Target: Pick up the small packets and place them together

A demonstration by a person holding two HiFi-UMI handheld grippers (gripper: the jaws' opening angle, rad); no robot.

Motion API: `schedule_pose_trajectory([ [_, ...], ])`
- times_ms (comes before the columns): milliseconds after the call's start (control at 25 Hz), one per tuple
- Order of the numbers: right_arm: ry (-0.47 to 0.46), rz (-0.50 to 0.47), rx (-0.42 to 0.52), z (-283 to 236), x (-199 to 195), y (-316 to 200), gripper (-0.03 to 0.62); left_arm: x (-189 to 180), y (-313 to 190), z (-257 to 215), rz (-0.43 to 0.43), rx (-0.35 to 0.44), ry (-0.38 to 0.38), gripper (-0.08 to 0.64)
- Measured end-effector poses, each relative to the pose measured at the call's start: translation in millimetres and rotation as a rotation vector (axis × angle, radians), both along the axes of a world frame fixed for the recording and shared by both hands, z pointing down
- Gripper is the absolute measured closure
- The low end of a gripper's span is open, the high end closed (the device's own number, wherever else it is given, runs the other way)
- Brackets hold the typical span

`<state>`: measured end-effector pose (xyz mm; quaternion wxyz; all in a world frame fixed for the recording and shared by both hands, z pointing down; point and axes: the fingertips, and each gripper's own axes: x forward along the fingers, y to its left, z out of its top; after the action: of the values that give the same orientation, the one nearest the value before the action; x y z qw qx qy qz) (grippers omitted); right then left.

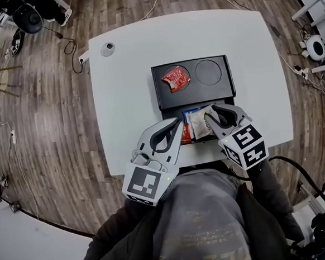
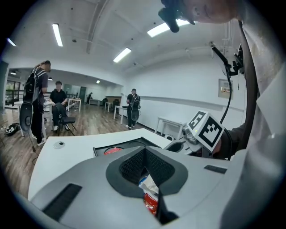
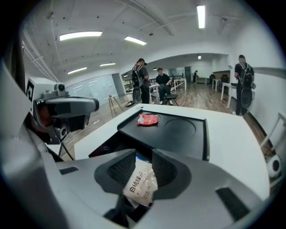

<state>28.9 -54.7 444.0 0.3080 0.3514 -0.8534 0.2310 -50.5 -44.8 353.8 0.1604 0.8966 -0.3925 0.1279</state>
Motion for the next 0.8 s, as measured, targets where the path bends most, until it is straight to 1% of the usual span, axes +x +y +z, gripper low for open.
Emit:
schedule_pose_trajectory([
  [40,0.020,-0.026,-0.004,5.7,-4.8,3.7,0.490,0.3,0.3,0.4,0.000,0.001,-0.002,0.557],
  [240,0.132,-0.184,-0.053,38.5,-27.6,19.0,0.380,-9.4,0.7,3.9,-0.032,-0.018,-0.009,0.557],
  [280,0.150,-0.204,-0.069,45.9,-30.5,21.2,0.364,-12.6,0.8,5.3,-0.038,-0.019,-0.010,0.557],
  [360,0.175,-0.220,-0.098,58.2,-33.7,23.1,0.353,-19.0,1.3,7.6,-0.051,-0.023,-0.012,0.557],
  [640,0.199,-0.218,-0.166,69.4,-34.0,20.9,0.358,-36.1,4.8,11.9,-0.097,-0.044,-0.011,0.557],
  [800,0.210,-0.219,-0.145,71.1,-32.3,17.8,0.429,-39.1,3.5,14.2,-0.098,-0.043,-0.008,0.557],
])
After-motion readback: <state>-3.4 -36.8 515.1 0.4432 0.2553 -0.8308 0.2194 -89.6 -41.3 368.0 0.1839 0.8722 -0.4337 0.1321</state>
